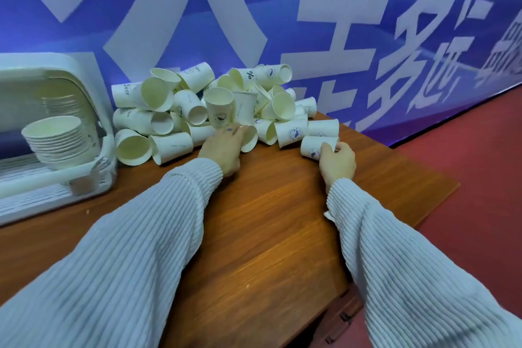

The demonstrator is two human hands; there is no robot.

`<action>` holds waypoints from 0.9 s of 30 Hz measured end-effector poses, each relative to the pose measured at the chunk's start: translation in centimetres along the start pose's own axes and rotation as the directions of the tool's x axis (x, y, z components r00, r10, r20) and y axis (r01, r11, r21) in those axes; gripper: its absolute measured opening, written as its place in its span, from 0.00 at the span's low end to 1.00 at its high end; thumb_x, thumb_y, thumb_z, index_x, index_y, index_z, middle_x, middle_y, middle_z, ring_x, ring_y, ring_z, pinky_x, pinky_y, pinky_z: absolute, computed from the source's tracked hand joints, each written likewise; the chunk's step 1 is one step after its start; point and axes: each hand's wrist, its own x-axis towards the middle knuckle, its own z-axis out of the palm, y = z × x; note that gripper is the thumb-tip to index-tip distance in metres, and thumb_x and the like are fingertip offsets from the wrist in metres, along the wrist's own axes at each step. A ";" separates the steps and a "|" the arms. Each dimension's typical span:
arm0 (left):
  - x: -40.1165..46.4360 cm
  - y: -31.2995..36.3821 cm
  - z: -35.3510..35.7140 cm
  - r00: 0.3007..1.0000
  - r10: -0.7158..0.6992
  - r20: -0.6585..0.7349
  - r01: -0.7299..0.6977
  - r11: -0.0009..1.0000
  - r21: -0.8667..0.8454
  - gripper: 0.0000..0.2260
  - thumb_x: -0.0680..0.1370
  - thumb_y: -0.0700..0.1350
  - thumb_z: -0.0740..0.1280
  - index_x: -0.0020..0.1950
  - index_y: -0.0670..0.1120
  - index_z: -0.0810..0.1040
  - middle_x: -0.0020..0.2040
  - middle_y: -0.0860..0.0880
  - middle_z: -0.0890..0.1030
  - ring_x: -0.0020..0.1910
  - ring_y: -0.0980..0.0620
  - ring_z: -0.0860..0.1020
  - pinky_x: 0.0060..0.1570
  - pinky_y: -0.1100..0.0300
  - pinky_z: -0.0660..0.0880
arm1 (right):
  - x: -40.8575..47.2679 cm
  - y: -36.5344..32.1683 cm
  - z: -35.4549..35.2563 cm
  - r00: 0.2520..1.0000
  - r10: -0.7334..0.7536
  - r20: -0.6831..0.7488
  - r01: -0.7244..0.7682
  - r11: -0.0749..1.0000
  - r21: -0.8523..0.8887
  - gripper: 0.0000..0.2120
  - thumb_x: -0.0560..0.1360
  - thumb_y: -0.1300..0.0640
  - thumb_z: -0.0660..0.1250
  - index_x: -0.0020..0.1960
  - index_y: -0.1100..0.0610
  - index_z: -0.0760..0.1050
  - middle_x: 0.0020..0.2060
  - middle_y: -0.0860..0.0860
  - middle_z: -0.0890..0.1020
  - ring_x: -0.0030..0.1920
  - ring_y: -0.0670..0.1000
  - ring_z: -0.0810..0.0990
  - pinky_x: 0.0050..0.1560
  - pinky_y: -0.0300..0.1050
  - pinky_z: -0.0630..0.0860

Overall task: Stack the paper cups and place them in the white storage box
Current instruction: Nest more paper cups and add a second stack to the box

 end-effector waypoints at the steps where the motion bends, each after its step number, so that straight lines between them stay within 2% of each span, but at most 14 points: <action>1: 0.3 -0.1 0.5 1.000 0.001 0.003 -0.001 1.000 0.010 0.40 0.75 0.37 0.70 0.83 0.49 0.55 0.80 0.46 0.62 0.75 0.42 0.66 0.68 0.45 0.72 | 0.1 0.2 0.0 1.000 -0.007 0.003 0.007 1.000 -0.014 0.10 0.81 0.53 0.64 0.59 0.54 0.79 0.53 0.49 0.83 0.49 0.49 0.81 0.50 0.50 0.81; 4: 0.9 0.3 1.2 0.999 -0.022 -0.028 0.027 0.982 0.188 0.42 0.75 0.41 0.72 0.82 0.50 0.52 0.75 0.40 0.67 0.73 0.39 0.65 0.71 0.43 0.66 | 0.4 0.3 0.1 0.999 -0.021 0.040 0.021 1.000 -0.007 0.07 0.80 0.53 0.64 0.49 0.54 0.79 0.49 0.50 0.84 0.45 0.49 0.81 0.40 0.45 0.76; 6: 1.2 0.4 1.3 0.998 -0.040 -0.051 0.053 0.959 0.277 0.38 0.74 0.44 0.72 0.80 0.50 0.56 0.73 0.39 0.68 0.71 0.38 0.66 0.72 0.43 0.63 | 0.6 0.5 -0.1 0.999 -0.020 0.042 0.021 1.000 -0.011 0.09 0.79 0.53 0.63 0.43 0.55 0.76 0.44 0.50 0.83 0.41 0.50 0.80 0.37 0.46 0.74; 8: 1.3 0.4 1.1 0.997 -0.016 -0.072 0.037 0.954 0.297 0.31 0.75 0.44 0.71 0.75 0.49 0.64 0.72 0.41 0.69 0.70 0.39 0.66 0.70 0.43 0.64 | 0.6 0.7 -0.2 0.998 -0.009 0.065 0.009 1.000 -0.002 0.11 0.79 0.53 0.63 0.45 0.59 0.79 0.43 0.52 0.83 0.41 0.51 0.80 0.41 0.52 0.79; 10: 1.3 0.4 0.9 0.996 0.032 -0.083 -0.007 0.960 0.280 0.27 0.74 0.46 0.71 0.71 0.47 0.67 0.71 0.43 0.71 0.71 0.40 0.67 0.68 0.43 0.65 | 0.6 0.8 -0.3 0.998 -0.008 0.068 0.007 1.000 0.010 0.12 0.80 0.52 0.63 0.51 0.59 0.80 0.44 0.54 0.83 0.43 0.50 0.82 0.46 0.51 0.81; 13: 0.6 0.5 0.5 0.991 0.102 -0.086 -0.077 0.963 0.258 0.29 0.72 0.55 0.73 0.68 0.47 0.67 0.68 0.45 0.75 0.69 0.43 0.70 0.67 0.46 0.66 | 0.2 0.4 -0.5 0.996 -0.023 0.082 0.022 1.000 0.021 0.09 0.80 0.52 0.64 0.55 0.54 0.79 0.48 0.50 0.83 0.49 0.50 0.84 0.47 0.48 0.82; 15: -0.1 0.3 0.0 0.988 0.120 -0.099 -0.094 0.968 0.232 0.34 0.71 0.61 0.72 0.70 0.47 0.66 0.67 0.45 0.75 0.66 0.43 0.73 0.66 0.48 0.68 | -0.3 0.0 -0.4 0.994 -0.040 0.105 0.036 0.999 0.038 0.09 0.79 0.52 0.64 0.54 0.53 0.79 0.49 0.49 0.84 0.49 0.51 0.84 0.45 0.46 0.81; 19: -2.4 -0.2 -2.3 0.994 0.057 -0.096 -0.055 0.998 0.023 0.35 0.72 0.64 0.69 0.72 0.46 0.67 0.63 0.45 0.73 0.58 0.42 0.77 0.53 0.49 0.73 | -2.0 -1.5 0.1 0.990 -0.054 0.129 0.042 0.995 0.094 0.08 0.79 0.52 0.65 0.52 0.54 0.80 0.49 0.50 0.84 0.49 0.50 0.84 0.50 0.48 0.83; 21: -3.5 -0.9 -3.3 0.999 -0.004 -0.054 -0.004 0.989 -0.146 0.35 0.71 0.66 0.69 0.69 0.46 0.69 0.61 0.47 0.72 0.57 0.45 0.76 0.53 0.47 0.76 | -3.3 -2.5 0.7 0.985 -0.095 0.141 0.078 0.989 0.122 0.08 0.79 0.53 0.65 0.49 0.55 0.80 0.45 0.49 0.84 0.47 0.50 0.83 0.47 0.47 0.81; 23: -4.9 -1.8 -4.3 0.998 -0.029 -0.059 0.006 0.934 -0.358 0.33 0.68 0.70 0.69 0.62 0.47 0.73 0.56 0.50 0.76 0.53 0.50 0.77 0.54 0.45 0.78 | -4.9 -3.8 1.4 0.979 -0.143 0.147 0.119 0.980 0.163 0.07 0.79 0.54 0.64 0.47 0.55 0.80 0.43 0.48 0.83 0.45 0.48 0.82 0.45 0.45 0.79; 25: -6.7 -2.7 -5.4 0.990 -0.066 -0.127 -0.012 0.845 -0.535 0.30 0.67 0.70 0.70 0.56 0.47 0.76 0.50 0.50 0.81 0.47 0.53 0.80 0.48 0.45 0.80 | -6.6 -5.1 2.4 0.969 -0.197 0.149 0.165 0.964 0.207 0.08 0.79 0.54 0.64 0.46 0.56 0.79 0.41 0.47 0.82 0.42 0.46 0.79 0.42 0.42 0.75; 27: -8.6 -3.7 -6.5 0.971 -0.142 -0.194 -0.011 0.781 -0.625 0.25 0.70 0.67 0.72 0.56 0.50 0.75 0.50 0.52 0.81 0.48 0.55 0.80 0.47 0.52 0.79 | -8.3 -6.2 3.6 0.958 -0.251 0.137 0.215 0.949 0.230 0.08 0.78 0.56 0.64 0.45 0.57 0.79 0.37 0.46 0.79 0.39 0.45 0.76 0.40 0.42 0.72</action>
